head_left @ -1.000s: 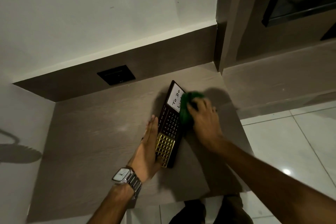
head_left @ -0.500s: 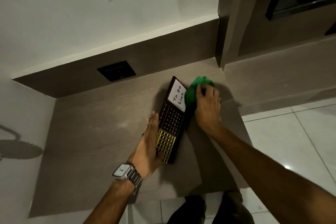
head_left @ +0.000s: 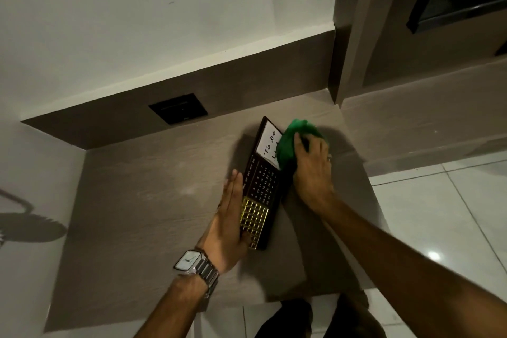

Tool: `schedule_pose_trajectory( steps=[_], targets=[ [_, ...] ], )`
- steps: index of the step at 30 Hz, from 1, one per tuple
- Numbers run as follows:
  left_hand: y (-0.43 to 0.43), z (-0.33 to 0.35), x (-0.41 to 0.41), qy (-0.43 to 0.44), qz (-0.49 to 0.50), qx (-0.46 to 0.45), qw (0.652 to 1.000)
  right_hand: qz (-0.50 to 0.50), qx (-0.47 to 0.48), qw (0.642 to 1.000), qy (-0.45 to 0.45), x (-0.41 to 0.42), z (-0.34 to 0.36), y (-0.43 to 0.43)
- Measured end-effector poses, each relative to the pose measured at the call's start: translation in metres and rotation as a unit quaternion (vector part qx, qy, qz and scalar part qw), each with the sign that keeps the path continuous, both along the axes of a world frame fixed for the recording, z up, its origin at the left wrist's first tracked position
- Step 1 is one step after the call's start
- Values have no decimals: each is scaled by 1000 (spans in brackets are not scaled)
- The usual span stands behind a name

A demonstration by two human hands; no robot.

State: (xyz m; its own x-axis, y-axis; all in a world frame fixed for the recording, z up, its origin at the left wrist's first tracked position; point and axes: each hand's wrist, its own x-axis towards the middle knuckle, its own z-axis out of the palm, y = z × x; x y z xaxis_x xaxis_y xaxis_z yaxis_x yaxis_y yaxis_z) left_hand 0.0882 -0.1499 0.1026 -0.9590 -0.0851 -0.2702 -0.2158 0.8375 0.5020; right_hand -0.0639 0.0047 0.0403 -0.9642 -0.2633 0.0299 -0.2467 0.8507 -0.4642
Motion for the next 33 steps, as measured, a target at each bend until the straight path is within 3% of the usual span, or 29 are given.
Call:
schedule_pose_trajectory(
  steps=[3, 9, 11, 14, 17, 27, 33],
  targets=[
    [0, 0, 1, 1, 1, 3, 1000, 12, -8, 1000, -15, 24, -2, -8],
    [0, 0, 0, -4, 14, 30, 999, 162, -22, 986, -40, 164, -19, 4],
    [0, 1, -1, -8, 14, 30, 999, 159, -10, 986, -43, 147, -15, 5],
    [-1, 3, -1, -12, 8, 26, 1000, 60, -12, 998, -35, 72, -5, 0],
    [0, 3, -2, -7, 18, 25, 999, 27, 31, 999, 1, 16, -3, -8],
    [2, 2, -2, -1, 25, 38, 999, 212, 27, 976, -39, 161, -12, 11],
    [4, 5, -4, -1, 14, 40, 999, 93, 42, 995, -5, 67, 0, -1]
  ],
)
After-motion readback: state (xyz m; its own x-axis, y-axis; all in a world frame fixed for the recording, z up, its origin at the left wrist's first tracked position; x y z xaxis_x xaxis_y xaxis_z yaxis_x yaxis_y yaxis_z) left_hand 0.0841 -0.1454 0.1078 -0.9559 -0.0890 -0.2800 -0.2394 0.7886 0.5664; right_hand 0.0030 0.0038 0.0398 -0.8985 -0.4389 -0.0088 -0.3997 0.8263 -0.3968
